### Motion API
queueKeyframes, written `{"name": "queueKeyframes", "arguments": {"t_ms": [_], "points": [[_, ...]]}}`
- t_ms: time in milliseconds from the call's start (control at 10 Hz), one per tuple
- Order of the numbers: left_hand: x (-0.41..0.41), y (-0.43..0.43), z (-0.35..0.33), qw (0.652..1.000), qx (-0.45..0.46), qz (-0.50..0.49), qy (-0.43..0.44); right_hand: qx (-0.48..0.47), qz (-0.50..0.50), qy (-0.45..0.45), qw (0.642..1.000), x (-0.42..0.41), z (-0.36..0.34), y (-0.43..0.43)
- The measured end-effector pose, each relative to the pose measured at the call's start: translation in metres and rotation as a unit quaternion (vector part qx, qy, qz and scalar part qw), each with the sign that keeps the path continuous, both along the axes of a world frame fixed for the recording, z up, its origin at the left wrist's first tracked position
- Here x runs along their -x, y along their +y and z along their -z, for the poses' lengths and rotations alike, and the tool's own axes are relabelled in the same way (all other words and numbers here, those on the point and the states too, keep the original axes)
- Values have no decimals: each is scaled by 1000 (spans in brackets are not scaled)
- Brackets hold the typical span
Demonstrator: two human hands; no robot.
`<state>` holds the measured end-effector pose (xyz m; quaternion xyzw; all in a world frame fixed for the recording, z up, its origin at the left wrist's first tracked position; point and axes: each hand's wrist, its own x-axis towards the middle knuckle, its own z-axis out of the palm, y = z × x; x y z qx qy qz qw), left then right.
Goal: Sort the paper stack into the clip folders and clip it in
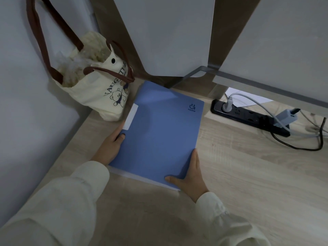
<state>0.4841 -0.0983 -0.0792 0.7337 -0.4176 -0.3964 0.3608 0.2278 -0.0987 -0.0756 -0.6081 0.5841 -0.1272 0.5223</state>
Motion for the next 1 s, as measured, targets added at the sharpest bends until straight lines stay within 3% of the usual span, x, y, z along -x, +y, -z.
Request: {"name": "queueKeyframes", "arguments": {"t_ms": [400,600,900,1000], "points": [[4,-2,6,999,-8,-37,3,15,-4,13,1000,3,5,-2],[1,0,6,995,-10,-71,65,22,10,0,1000,6,5,-4],[15,-5,-16,997,-37,-65,-22,-29,28,-74,996,23,-17,-12],[22,21,-34,992,-31,-110,-47,-26,88,-63,994,45,-53,-17]]}}
